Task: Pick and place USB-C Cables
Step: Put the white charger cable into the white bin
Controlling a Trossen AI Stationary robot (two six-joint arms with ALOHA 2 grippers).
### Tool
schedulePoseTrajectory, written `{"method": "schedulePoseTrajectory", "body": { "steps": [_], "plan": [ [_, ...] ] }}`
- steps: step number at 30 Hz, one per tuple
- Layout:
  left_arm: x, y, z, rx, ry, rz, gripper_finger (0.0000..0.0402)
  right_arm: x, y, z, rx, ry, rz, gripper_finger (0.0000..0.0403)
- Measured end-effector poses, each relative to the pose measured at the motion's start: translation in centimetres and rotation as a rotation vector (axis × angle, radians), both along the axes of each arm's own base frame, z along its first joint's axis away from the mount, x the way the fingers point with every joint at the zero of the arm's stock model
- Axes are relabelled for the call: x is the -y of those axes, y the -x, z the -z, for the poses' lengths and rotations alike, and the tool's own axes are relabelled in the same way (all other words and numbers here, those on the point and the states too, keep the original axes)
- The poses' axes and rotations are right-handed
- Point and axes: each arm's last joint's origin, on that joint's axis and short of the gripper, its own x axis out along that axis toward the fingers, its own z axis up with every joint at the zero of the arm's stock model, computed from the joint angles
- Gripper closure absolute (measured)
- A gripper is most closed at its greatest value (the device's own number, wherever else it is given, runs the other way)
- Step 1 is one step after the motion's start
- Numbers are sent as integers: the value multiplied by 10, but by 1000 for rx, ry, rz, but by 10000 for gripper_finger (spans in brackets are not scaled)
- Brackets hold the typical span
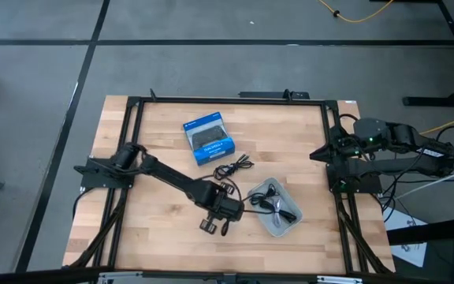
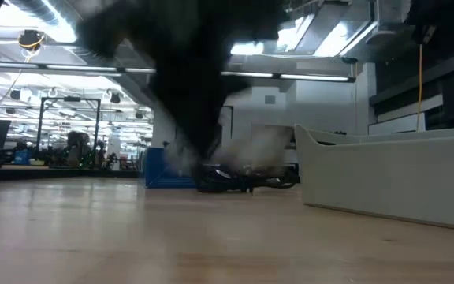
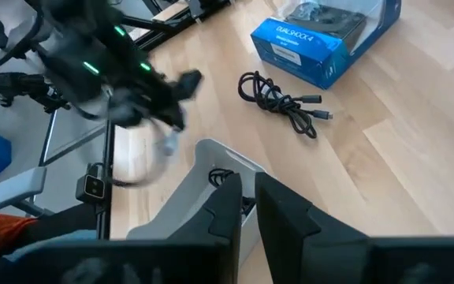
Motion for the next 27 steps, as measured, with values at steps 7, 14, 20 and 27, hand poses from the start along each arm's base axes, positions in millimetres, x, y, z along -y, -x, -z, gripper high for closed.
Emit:
{"method": "schedulePoseTrajectory", "body": {
  "steps": [7, 14, 20, 27],
  "plan": [
    [0, -7, -75, 204, -141, 4, 390, 0, 1, 2, -28, 0, -1, 358],
    [-16, -47, -113, 570, -156, 84, 390, 0, 2, 3, -34, 0, 0, 358],
    [-38, -83, -83, 656, -27, 209, 390, 0, 2, 4, -49, -2, -1, 358],
    [-40, -91, -58, 603, 17, 215, 390, 0, 3, 5, -63, -9, -3, 358]
  ]
}}
